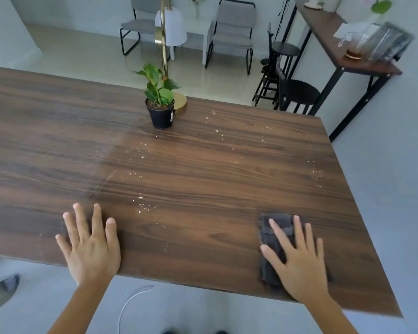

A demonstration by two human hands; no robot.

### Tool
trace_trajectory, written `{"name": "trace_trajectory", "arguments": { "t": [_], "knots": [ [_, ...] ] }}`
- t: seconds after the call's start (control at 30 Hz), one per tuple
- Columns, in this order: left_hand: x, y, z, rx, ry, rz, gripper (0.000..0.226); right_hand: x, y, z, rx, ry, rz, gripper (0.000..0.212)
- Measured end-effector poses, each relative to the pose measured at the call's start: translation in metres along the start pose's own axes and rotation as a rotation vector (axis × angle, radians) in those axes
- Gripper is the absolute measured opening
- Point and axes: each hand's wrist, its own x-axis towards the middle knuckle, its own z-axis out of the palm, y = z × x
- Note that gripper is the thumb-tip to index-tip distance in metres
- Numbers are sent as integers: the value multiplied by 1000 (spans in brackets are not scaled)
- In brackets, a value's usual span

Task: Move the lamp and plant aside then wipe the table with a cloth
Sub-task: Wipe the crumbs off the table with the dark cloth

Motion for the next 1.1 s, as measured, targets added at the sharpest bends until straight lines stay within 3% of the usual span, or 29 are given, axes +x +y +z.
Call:
{"name": "trace_trajectory", "arguments": {
  "t": [0.1,0.17,0.2,0.27,0.37,0.43,0.5,0.7,0.77,0.87,0.93,1.1],
  "knots": [
    [2,3,-1,-7,4,5,62,34,50,-17,-7,-23,414,91],
    [3,3,0,2,-6,2,61,81,20,-22,38,11,590,94],
    [3,3,0,5,-10,-2,61,103,-8,-19,51,8,588,91],
    [3,2,1,24,-20,2,59,128,-84,-7,63,-5,356,82],
    [3,-1,0,49,-49,4,56,90,-182,22,96,-43,-143,73],
    [2,-4,1,63,-59,20,57,47,-188,28,121,19,-335,67],
    [3,-6,1,54,-60,27,59,15,-142,28,116,65,-338,63],
    [-1,0,0,49,-49,42,61,-37,71,-5,6,41,288,77],
    [0,3,0,58,-47,42,61,-14,96,-15,-11,7,462,88],
    [2,7,1,78,-54,20,57,51,62,-24,76,1,636,97],
    [1,6,0,88,-65,2,58,88,4,-19,103,-56,509,90],
    [4,2,-13,132,-141,164,63,40,-146,19,32,-63,-189,67]
  ]
}}
